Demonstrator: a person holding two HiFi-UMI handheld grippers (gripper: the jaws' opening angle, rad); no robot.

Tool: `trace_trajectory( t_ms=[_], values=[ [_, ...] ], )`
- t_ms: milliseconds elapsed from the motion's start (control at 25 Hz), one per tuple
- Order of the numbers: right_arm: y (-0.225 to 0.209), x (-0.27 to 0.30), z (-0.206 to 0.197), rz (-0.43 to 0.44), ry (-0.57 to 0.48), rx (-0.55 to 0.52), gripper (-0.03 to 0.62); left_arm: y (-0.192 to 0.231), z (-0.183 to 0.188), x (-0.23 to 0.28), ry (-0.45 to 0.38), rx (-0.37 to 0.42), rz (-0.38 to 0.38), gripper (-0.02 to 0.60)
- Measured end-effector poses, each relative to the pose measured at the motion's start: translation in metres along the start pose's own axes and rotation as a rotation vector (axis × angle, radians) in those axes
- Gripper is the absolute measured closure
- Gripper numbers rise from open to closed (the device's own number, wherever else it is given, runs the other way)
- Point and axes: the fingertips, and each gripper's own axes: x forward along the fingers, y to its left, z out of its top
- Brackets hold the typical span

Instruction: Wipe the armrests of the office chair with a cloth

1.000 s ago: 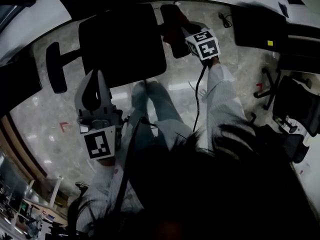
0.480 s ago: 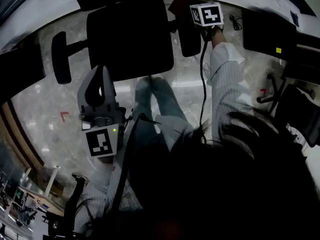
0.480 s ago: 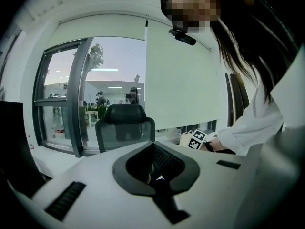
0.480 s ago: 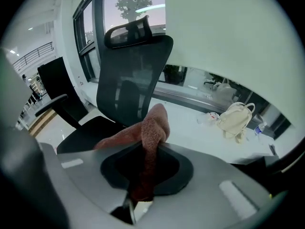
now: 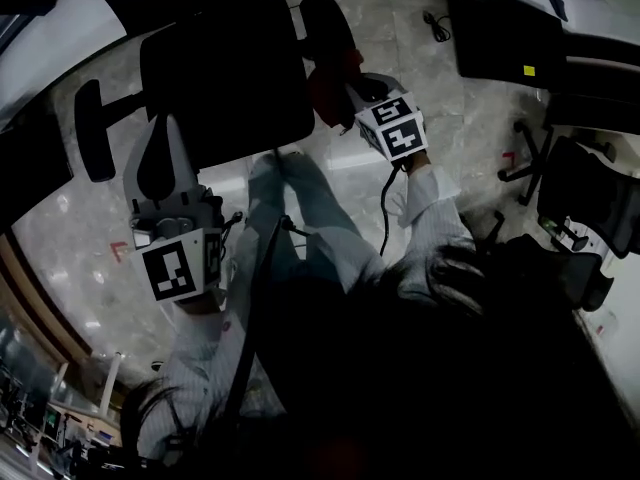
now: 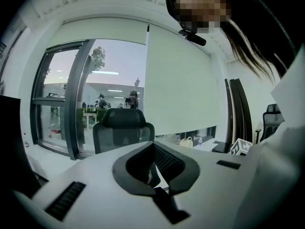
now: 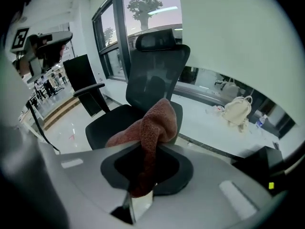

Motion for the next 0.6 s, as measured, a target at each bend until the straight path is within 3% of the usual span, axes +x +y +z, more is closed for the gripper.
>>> trace_trajectory(
  t_ms=[160, 320, 600],
  values=[
    [-0.003, 0.006, 0.002, 0.010, 0.007, -0.023, 0.553, -0.007, 0.001, -0.002, 0.013, -0.004, -0.012, 0.578],
    [-0.032, 0.045, 0.039, 0.016, 0.012, -0.009, 0.548, -0.003, -0.013, -0.008, 0.054, -0.001, -0.010, 0.578],
    [-0.096, 0.118, 0.112, -0.094, 0.044, -0.009, 0.548, 0.015, -0.029, -0.019, 0.109, -0.009, 0.018, 0.578]
  ],
)
